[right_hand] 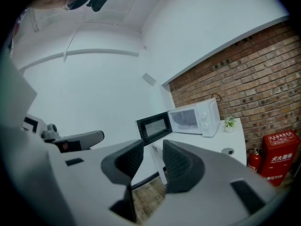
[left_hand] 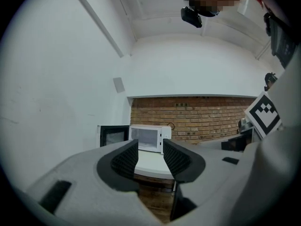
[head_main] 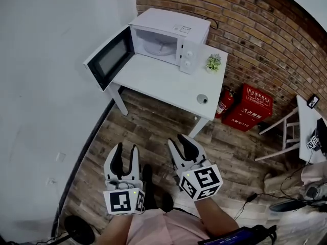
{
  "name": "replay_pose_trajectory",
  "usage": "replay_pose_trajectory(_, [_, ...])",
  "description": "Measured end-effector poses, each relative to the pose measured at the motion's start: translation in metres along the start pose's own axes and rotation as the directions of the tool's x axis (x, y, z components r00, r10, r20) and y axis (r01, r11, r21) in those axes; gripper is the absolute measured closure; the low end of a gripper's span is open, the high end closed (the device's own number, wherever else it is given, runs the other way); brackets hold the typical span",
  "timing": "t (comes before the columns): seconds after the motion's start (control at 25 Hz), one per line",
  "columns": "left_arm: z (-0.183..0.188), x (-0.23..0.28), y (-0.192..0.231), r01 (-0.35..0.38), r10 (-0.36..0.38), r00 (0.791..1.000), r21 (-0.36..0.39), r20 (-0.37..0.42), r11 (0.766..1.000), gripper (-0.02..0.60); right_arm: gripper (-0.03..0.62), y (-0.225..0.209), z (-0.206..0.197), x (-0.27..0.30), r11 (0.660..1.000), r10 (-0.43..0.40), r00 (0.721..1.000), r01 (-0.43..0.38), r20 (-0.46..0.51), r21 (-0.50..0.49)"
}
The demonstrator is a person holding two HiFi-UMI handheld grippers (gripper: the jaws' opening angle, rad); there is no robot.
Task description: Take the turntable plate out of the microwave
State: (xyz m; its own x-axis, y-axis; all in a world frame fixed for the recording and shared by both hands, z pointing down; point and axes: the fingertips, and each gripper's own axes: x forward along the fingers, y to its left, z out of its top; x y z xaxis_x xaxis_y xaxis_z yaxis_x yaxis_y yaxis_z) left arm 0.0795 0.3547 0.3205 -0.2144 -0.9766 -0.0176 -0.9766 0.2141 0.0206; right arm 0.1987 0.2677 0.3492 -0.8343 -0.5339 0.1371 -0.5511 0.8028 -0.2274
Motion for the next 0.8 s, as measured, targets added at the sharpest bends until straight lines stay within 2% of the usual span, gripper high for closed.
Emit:
replay_pose_trajectory(0.24, [-0.014,0.074,0.040,0.036,-0.036,0.999,-0.008,-0.026,0.999,0.403,0.462,-0.023,-0.003,0.080,0.999,-0.041,0.998,0.042,-0.037,0.022])
replay_pose_trajectory(0.44, [-0.010,0.137,0.075,0.090,-0.090,0.996,-0.011,-0.020,0.996,0.403,0.464,-0.032,0.010,0.147,0.997,-0.071,0.997,0.073,-0.042,0.026])
replay_pose_trajectory(0.64, [0.005,0.190,0.103,0.150,-0.150,0.988,-0.010,0.021,0.989,0.403,0.468,-0.037,0.034,0.199,0.994,-0.105,0.994,0.105,-0.010,0.002])
replay_pose_trajectory(0.8, [0.019,0.223,0.108,0.213,-0.213,0.976,-0.004,0.048,0.977,0.403,0.471,-0.044,0.061,0.224,0.991,-0.129,0.991,0.130,0.039,-0.014])
